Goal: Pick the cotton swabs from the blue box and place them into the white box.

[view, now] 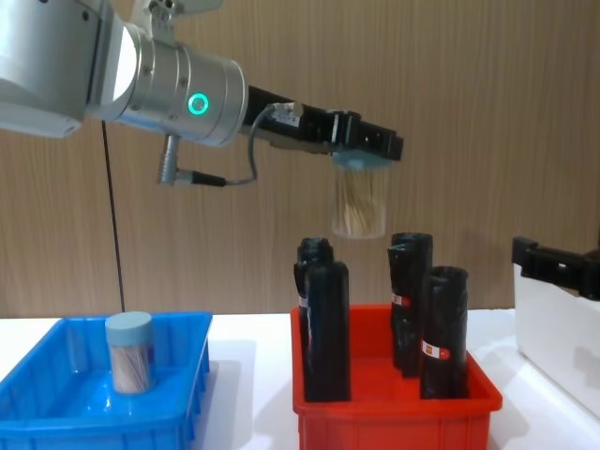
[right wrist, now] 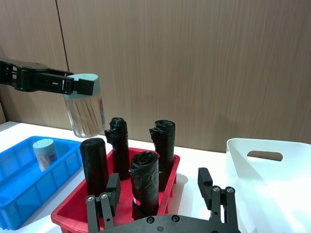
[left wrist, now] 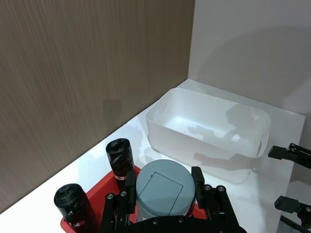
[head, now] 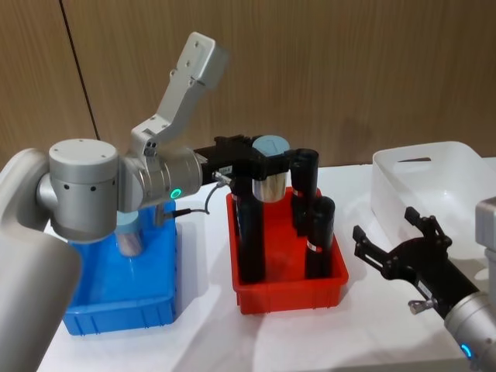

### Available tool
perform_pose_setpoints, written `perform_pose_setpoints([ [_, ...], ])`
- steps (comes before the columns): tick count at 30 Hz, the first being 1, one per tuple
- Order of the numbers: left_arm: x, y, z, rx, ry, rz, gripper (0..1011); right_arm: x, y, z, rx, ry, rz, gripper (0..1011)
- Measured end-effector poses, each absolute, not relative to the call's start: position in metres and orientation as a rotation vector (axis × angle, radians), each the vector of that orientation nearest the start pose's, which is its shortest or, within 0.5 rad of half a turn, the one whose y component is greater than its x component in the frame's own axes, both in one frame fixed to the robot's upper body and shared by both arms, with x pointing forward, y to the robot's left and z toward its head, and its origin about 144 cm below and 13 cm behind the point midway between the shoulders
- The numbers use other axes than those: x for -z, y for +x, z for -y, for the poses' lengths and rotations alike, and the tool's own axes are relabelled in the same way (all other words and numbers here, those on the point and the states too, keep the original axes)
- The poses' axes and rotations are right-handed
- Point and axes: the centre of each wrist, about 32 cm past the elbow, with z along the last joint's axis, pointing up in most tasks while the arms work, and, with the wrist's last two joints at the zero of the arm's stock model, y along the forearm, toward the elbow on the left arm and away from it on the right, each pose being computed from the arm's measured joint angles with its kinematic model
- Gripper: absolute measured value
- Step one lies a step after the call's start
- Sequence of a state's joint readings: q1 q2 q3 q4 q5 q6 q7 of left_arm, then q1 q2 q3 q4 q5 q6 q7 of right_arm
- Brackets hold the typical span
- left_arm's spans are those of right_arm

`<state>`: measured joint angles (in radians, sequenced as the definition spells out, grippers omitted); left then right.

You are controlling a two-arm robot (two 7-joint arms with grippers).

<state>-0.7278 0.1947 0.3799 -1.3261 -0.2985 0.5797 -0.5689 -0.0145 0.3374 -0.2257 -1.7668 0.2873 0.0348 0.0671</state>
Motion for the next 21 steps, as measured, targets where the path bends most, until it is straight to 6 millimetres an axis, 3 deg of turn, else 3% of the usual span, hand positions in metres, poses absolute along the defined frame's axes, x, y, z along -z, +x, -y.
perform_pose_setpoints([
  [21, -1.344, 0.616, -0.182, -0.708, 0.225, -0.087, 689, -1.201, 0.468, 0.240, 1.141, -0.031, 0.000, 1002],
])
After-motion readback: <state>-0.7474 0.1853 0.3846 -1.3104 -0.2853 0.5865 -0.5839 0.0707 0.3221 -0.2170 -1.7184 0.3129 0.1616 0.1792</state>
